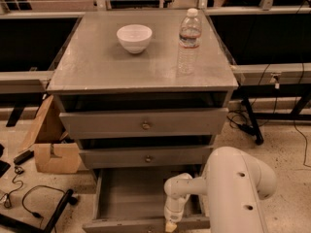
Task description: Open bottom drawer
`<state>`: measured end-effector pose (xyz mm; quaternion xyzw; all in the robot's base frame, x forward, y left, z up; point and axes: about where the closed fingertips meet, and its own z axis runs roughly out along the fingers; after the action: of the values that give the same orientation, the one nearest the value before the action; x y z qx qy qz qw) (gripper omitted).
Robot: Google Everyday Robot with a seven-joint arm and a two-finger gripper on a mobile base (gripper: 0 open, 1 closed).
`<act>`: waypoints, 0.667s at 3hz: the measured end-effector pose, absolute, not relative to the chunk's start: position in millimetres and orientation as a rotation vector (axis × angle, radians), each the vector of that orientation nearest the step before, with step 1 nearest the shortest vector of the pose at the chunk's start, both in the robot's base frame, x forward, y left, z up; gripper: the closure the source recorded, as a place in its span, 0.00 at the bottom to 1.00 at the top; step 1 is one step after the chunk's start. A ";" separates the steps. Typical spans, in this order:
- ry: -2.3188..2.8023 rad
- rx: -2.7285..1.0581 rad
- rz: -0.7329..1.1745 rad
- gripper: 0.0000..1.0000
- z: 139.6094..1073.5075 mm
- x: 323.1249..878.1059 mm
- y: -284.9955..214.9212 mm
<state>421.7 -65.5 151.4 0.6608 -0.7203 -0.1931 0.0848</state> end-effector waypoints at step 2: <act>-2.122 1.950 -0.666 1.00 152.0 399.0 -60.1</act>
Offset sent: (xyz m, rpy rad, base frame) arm -0.4189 -0.0709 -0.0312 0.4074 0.6157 0.1663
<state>399.0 -60.1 152.0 0.6565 -0.7144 -0.2243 0.0918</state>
